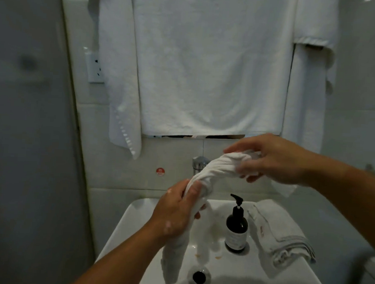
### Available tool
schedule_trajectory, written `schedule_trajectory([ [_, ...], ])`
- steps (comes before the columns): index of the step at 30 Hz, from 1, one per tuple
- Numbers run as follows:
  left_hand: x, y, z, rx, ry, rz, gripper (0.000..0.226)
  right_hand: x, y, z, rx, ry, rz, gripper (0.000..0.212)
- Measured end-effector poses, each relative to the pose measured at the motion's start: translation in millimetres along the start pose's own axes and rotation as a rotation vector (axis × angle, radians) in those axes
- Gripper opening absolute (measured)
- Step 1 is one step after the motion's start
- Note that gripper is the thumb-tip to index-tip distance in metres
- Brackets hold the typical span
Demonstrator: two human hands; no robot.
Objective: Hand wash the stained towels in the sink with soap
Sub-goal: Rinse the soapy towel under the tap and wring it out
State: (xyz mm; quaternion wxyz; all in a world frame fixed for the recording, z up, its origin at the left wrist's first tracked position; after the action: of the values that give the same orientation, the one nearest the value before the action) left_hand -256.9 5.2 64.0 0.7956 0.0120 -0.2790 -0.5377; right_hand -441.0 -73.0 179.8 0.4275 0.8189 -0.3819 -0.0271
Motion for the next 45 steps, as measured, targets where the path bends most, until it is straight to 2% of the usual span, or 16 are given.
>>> schedule_trajectory([
  [1,0.0,-3.8,-1.8,0.055,0.007,-0.064,0.040,2.3,3.0,-2.0,0.061,-0.007,0.076,0.019],
  [3,0.2,-13.1,1.5,0.063,0.000,-0.221,0.037,7.0,4.8,-4.2,0.154,-0.056,0.191,0.013],
  [5,2.7,-16.4,16.3,-0.020,-0.040,-0.278,0.056,10.8,0.4,-5.5,0.244,-0.137,0.280,0.015],
  [9,17.2,-17.1,45.1,0.120,-0.184,-0.014,0.057,17.0,-19.3,-13.6,0.397,-0.224,0.365,0.025],
  [12,19.3,-20.6,46.5,0.140,-0.217,0.137,0.060,17.9,-25.3,-21.1,0.432,-0.179,0.306,0.034],
  [14,22.2,-22.3,44.7,0.100,-0.188,0.043,0.065,14.5,-24.5,-24.3,0.455,-0.135,0.199,0.033],
  [17,29.3,-14.3,47.8,-0.177,-0.116,-0.094,0.061,10.0,-24.3,-25.0,0.641,-0.066,0.109,0.035],
  [21,36.3,-2.2,55.5,-0.265,-0.106,0.010,0.061,13.1,-31.7,-22.3,0.756,0.015,0.111,0.031],
  [24,36.5,0.8,52.0,-0.351,-0.102,-0.009,0.067,12.8,-37.9,-20.2,0.702,0.050,0.036,0.029],
  [28,33.3,19.2,44.7,-0.268,-0.056,0.065,0.067,8.0,-27.9,-3.9,0.508,-0.013,0.132,0.020],
  [32,33.0,43.7,48.6,-0.161,-0.018,0.164,0.069,2.4,-16.8,5.3,0.484,-0.049,0.181,0.015],
  [36,30.5,57.9,57.1,-0.116,-0.024,0.295,0.021,2.1,-7.2,3.4,0.588,-0.060,0.319,0.015],
  [40,20.9,48.3,68.1,-0.052,-0.056,0.474,0.022,-5.5,-9.0,-0.1,0.244,-0.019,0.604,0.027],
  [41,20.1,44.3,70.0,-0.089,-0.057,0.474,0.021,-5.6,-17.1,-0.2,0.214,0.000,0.572,0.037],
  [43,24.7,37.8,65.7,-0.279,-0.013,0.414,0.021,-4.6,-34.2,5.9,0.413,-0.049,0.433,0.048],
  [45,32.3,33.9,56.8,-0.490,0.049,0.318,0.024,-5.0,-49.5,14.0,0.745,-0.188,0.300,0.035],
])
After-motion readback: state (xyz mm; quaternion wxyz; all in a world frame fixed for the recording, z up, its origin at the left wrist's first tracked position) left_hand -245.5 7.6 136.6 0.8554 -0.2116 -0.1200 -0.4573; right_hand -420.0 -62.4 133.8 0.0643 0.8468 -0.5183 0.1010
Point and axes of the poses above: each hand's wrist, its own x-axis towards the middle knuckle, its own y-axis out of the back of the hand, z = x × y, the point moved 6 cm from there along x, towards the middle knuckle
